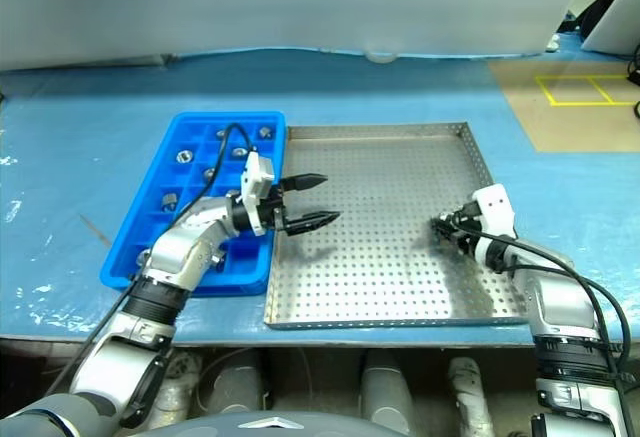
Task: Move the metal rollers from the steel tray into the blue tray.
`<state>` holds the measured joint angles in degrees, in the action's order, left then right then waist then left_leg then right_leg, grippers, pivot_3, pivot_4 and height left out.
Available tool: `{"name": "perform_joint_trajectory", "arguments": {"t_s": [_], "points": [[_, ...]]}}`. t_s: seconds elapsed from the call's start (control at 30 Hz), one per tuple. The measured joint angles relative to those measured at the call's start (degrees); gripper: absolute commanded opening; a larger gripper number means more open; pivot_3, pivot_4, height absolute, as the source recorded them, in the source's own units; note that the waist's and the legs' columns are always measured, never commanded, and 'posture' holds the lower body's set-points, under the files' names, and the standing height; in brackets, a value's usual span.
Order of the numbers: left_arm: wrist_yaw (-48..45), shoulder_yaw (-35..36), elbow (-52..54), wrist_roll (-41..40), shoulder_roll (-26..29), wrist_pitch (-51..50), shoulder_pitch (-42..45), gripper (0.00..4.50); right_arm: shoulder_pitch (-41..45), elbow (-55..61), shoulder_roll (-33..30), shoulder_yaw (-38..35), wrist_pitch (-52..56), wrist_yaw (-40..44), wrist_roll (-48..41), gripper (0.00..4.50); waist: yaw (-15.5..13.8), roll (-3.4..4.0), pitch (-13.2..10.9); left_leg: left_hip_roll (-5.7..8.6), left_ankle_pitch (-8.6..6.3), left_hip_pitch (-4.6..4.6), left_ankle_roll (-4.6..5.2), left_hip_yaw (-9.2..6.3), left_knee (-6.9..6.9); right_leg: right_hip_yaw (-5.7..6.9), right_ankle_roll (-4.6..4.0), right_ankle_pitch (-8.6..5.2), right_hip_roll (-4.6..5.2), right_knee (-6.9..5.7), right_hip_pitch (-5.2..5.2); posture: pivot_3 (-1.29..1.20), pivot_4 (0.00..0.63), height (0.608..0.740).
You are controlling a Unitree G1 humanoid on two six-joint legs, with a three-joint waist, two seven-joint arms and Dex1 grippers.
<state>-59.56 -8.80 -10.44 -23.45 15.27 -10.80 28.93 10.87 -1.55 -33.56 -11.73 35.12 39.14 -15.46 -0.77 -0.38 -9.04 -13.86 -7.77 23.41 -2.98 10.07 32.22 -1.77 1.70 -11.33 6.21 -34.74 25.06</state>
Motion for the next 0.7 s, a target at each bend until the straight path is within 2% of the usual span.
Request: {"name": "perform_joint_trajectory", "arguments": {"t_s": [0.1,0.27,0.4,0.7], "points": [[0.7,0.8,0.6,0.0,0.5,0.0,-0.7,4.39,1.9,-0.1,0.4,1.3,-0.7,1.3,-0.6,1.64,0.0,0.0,0.0,0.0,0.0,0.02,0.0,0.0,-0.01,0.0,0.0,0.0,0.0,-0.01,0.05,-0.16,0.15,0.74],[2.9,2.9,5.0,-0.1,2.3,-0.7,-3.4,4.39,10.9,0.2,3.5,2.9,-1.4,4.9,-4.8,1.64,-0.2,0.01,0.0,-0.02,0.01,0.04,-0.01,0.0,-0.06,0.04,-0.01,0.0,0.0,-0.04,0.09,-0.02,0.15,0.74],[6.7,6.2,11.6,-0.2,4.9,-2.1,-9.6,4.39,21.3,-3.6,5.1,9.7,-4.0,11.9,-4.9,1.64,-0.9,0.0,0.0,-0.07,0.01,0.1,-0.02,-0.03,-0.13,0.14,-0.04,-0.01,-0.01,-0.02,0.13,0.1,0.15,0.74],[15.7,12.0,26.0,-0.5,7.5,-5.3,-21.8,4.39,36.3,-21.1,12.0,23.0,-14.0,26.7,-0.7,1.64,-5.7,-0.04,0.0,-0.09,0.01,0.31,-0.02,-0.11,-0.13,0.32,-0.08,-0.03,0.06,-0.01,0.21,0.32,0.15,0.74]]}}
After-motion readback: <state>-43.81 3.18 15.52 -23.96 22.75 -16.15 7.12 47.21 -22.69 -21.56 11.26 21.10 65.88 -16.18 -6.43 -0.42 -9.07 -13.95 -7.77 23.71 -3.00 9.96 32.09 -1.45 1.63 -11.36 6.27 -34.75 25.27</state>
